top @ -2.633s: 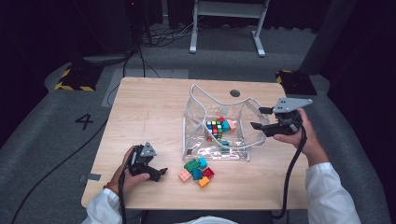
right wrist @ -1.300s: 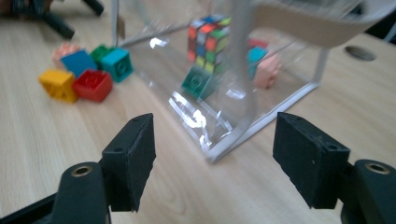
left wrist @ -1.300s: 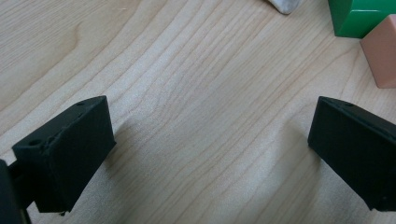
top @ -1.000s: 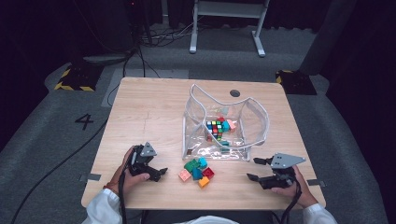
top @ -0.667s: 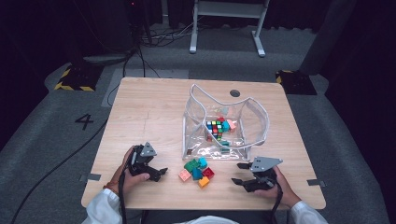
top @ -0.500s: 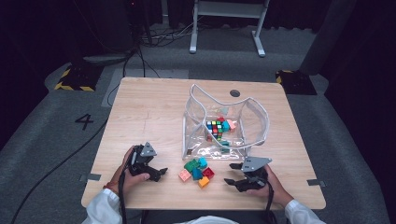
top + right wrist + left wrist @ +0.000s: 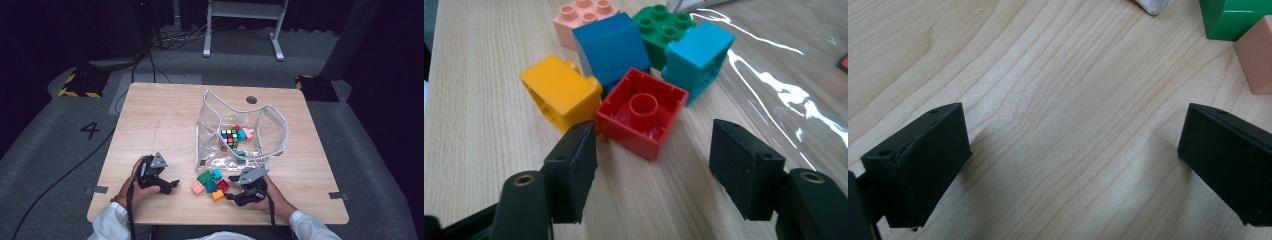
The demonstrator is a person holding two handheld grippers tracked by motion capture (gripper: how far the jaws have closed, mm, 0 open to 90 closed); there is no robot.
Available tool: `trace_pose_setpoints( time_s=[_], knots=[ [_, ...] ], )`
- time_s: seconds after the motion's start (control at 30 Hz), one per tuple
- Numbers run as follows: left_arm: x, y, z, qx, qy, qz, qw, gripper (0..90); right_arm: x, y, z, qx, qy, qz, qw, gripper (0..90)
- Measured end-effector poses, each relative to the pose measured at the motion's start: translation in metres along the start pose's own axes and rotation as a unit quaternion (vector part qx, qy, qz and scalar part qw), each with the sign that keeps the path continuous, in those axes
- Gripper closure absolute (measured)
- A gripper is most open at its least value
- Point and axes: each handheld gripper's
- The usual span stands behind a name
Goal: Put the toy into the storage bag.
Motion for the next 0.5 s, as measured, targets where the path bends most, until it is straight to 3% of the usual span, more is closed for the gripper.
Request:
trace_pose_setpoints(
  time_s=[0.3,0.5],
  knots=[
    [0.0000,0.0000,0.0000,0.000,0.000,0.000,1.0000,0.4,-0.0065,0.0003,0.0081,-0.003,0.001,0.000,1.0000,35.0],
    [0.0000,0.0000,0.0000,0.000,0.000,0.000,1.0000,0.4,-0.0053,-0.0048,0.0078,-0.002,-0.017,-0.010,0.9998,52.3]
  ],
)
Point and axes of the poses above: each handheld gripper's, and its own axes: z roughly forward along the jaws, x roughly out of its underside, y roughly to its left, and after that the axes turned 11 degrees about x, right-handed
